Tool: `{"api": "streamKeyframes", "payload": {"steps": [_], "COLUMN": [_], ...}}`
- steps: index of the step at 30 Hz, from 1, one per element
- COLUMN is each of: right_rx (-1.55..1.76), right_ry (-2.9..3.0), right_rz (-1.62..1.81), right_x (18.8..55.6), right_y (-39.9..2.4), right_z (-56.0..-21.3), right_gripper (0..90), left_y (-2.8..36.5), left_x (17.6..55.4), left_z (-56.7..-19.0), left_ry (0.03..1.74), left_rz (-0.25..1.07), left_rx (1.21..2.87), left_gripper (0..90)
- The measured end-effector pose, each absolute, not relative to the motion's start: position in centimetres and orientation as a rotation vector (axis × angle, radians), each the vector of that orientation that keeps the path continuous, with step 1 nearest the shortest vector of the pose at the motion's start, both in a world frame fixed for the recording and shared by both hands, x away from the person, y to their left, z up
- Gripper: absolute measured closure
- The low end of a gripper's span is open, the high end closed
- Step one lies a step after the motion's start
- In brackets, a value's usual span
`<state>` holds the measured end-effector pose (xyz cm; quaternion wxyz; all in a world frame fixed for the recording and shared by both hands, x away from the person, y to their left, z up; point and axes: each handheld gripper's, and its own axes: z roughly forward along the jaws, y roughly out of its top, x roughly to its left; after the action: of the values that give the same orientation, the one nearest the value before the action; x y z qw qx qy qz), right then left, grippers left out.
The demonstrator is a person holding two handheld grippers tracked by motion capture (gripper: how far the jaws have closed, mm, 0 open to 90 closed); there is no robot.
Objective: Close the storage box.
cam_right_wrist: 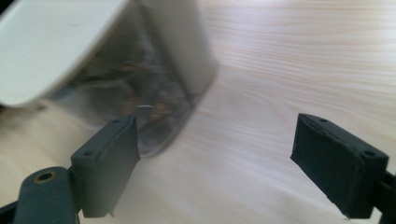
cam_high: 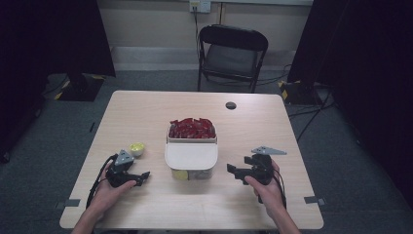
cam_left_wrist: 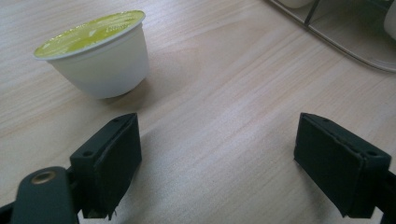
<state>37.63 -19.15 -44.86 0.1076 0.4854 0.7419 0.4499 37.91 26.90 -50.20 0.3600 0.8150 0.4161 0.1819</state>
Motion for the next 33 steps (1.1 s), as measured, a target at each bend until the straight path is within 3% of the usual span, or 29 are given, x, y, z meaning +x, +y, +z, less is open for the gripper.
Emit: {"api": "streamKeyframes", "payload": {"steps": [17,33], "right_rx": [1.631,1.496], "right_ry": [2.042,2.003], "right_rz": [1.040,0.861], "right_x": [40.0,39.3], "right_y": [-25.3,-24.9], "right_z": [-48.2,-50.1], "right_gripper": [15.1,12.4], "left_y": [27.1,27.2], "left_x": [38.2,38.1], "left_z": [-50.2,-50.2], "left_ry": [1.070,1.074], "left_rz": [0.470,0.475], "left_rx": [2.108,2.107], "left_gripper": [14.4,14.7]}}
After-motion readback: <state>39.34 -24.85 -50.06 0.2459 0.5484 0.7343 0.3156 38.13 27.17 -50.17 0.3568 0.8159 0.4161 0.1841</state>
